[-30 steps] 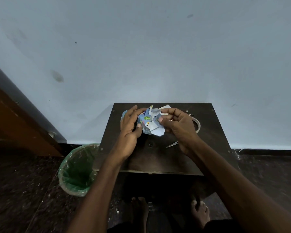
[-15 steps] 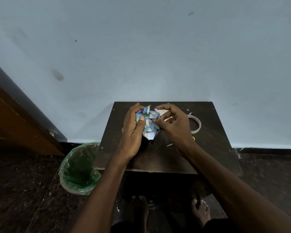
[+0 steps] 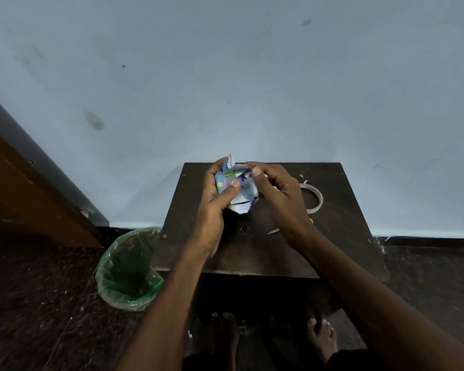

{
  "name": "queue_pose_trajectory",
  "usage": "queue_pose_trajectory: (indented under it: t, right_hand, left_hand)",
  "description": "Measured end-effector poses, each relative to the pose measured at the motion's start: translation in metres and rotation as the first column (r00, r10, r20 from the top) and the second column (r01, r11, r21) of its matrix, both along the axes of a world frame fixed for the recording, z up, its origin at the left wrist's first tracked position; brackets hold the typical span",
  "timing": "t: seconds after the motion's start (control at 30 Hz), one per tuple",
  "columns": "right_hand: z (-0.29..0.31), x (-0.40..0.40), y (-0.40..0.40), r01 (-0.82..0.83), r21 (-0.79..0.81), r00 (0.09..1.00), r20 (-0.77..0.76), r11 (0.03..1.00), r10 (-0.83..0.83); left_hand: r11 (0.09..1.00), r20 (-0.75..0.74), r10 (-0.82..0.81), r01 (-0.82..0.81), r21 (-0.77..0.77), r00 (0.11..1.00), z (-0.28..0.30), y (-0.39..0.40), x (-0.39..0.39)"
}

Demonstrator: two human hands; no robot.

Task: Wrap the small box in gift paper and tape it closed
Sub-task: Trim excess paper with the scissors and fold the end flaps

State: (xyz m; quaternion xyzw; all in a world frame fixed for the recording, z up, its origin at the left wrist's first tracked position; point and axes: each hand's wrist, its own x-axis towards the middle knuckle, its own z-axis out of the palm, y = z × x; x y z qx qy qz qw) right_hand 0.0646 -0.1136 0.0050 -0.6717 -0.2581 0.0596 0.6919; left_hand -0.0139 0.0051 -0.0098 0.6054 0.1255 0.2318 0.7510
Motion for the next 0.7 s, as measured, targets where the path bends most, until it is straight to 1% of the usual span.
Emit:
queue_pose_trajectory:
  t: [0.07,0.17,0.33,0.4,0.47,0.57,0.7]
  right_hand:
    - [0.001,-0.001,-0.002,-0.048,-0.007,0.998,-0.028,0.999,0.047]
    - [0.0,-0.005,-0.004,-0.099,-0.045,0.995,0.023,0.994,0.1]
    - [-0.003,-0.007,0.001,0.029,-0.099,0.991,0.131,0.995,-0.016]
    - [-0.004,-0.006,0.002,0.057,-0.119,0.987,0.155,0.991,-0.038]
    - [-0.005,-0.004,0.002,0.044,-0.131,0.987,0.157,0.99,-0.023]
    - [-0.005,-0.002,0.003,-0.018,-0.128,0.989,0.14,0.992,0.036]
    - [-0.01,0.001,0.003,-0.032,-0.152,0.984,0.171,0.988,0.059]
  left_hand:
    - [0.999,-0.015,0.004,-0.003,0.034,1.0,-0.002,0.003,-0.002]
    - [0.991,-0.052,0.016,-0.009,0.133,0.999,-0.003,0.004,-0.005]
    - [0.981,-0.101,0.034,-0.014,0.194,0.994,-0.005,0.0,-0.003]
    - [0.967,-0.127,0.056,-0.022,0.255,0.99,-0.004,-0.002,-0.004]
    - [0.936,-0.127,0.118,-0.067,0.347,0.985,-0.002,-0.002,-0.005]
    - [0.851,-0.099,0.221,-0.142,0.505,0.97,-0.002,-0.002,-0.005]
    - [0.804,-0.213,0.263,-0.091,0.588,0.941,0.005,-0.005,-0.008]
